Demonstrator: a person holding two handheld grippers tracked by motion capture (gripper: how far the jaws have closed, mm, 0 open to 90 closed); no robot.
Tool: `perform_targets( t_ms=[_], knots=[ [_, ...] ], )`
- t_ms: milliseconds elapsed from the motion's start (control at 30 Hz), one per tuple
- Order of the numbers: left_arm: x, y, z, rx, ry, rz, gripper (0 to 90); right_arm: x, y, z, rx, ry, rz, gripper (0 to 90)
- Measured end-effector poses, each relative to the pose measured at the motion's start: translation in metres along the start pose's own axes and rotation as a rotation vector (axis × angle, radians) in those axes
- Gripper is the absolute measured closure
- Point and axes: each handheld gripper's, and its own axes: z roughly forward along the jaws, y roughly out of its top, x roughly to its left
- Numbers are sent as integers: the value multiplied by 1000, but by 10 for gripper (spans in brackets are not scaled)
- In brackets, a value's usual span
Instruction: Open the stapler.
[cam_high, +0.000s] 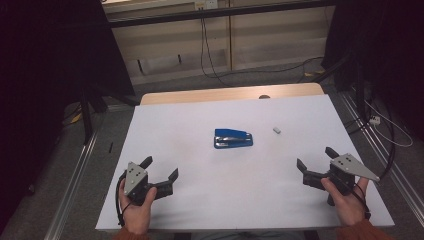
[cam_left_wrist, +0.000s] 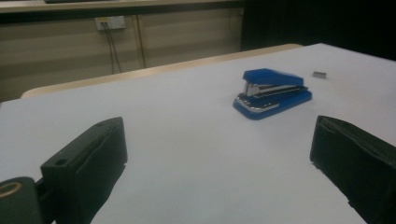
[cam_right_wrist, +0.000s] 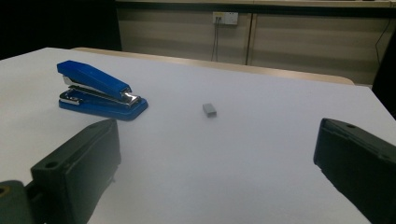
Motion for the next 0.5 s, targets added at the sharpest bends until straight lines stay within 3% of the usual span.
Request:
perform_targets(
  t_ms=[100,333,500],
  knots=[
    [1,-1,1,16,-11,-22,41,0,0,1,5,5,1,5],
    [2,-1,3,39,-15,-3,42,-1,-1,5,17,12,0,6],
    [0,0,5,48,-13,-27,41,2,-1,5,21,15,-16,7]
  ],
)
